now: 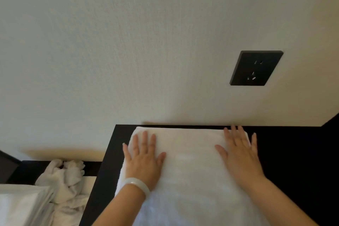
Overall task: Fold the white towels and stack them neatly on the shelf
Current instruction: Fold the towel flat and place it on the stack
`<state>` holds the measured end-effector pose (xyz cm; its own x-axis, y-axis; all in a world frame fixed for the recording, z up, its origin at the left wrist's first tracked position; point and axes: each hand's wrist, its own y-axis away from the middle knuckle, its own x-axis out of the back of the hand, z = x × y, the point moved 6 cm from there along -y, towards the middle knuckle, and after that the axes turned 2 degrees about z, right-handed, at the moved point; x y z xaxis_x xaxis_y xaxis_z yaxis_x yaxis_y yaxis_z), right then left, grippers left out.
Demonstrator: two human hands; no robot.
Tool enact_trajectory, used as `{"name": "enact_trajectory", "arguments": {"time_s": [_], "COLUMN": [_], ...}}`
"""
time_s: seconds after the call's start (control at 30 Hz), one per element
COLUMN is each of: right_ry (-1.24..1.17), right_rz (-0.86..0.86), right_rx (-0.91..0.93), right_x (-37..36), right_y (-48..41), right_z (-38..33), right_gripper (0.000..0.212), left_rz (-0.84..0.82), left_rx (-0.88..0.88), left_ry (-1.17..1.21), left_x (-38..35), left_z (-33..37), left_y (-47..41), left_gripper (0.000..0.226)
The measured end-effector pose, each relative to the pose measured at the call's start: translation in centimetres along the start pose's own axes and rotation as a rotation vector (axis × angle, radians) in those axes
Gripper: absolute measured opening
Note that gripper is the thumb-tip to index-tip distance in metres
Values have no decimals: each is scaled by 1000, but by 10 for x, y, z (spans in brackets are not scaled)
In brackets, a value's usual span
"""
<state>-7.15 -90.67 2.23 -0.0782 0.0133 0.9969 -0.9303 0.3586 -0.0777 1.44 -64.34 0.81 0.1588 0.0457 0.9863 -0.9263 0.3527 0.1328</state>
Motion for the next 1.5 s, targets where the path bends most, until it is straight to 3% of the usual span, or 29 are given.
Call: {"name": "enact_trajectory", "arguments": {"time_s": [0.1,0.17,0.33,0.43,0.53,0.63,0.83,1.0,1.07,1.17,1.27,1.37,1.5], "right_ry": [-82,-58,-54,-35,-121,-192,-143,-140,-191,-319,-380,-460,-279], "right_rz": [9,-20,-29,18,132,46,-65,-104,-125,-257,-399,-520,-605], "right_rx": [200,230,-83,-149,43,245,62,35,88,307,461,502,628], "right_x": [-8,-16,-21,-7,2,-10,-13,-5,0,6,14,17,21], "right_y": [14,20,14,23,53,92,117,151,171,207,234,254,277], "right_z": [-50,-49,36,35,-29,-83,-22,9,8,-13,-28,-29,-28], "right_gripper": [74,71,95,99,74,64,67,96,95,69,52,59,74], "left_rz": [-20,7,45,81,123,152,153,83,65,-16,-54,-147,-213], "left_rx": [-124,-173,22,65,-146,-337,-128,-30,-98,-387,-526,-579,-636], "left_ry": [25,27,-4,-26,16,11,-35,-30,22,146,272,333,257], "left_x": [-7,-14,-3,-1,-13,-25,-28,-26,-24,-26,-24,-19,-17], "left_z": [40,40,-24,-23,35,74,-1,-42,-38,-18,-9,-7,-9], "left_y": [10,9,0,7,41,85,111,149,172,207,226,240,263], "left_gripper": [80,80,93,96,68,55,59,58,58,55,56,65,81]}}
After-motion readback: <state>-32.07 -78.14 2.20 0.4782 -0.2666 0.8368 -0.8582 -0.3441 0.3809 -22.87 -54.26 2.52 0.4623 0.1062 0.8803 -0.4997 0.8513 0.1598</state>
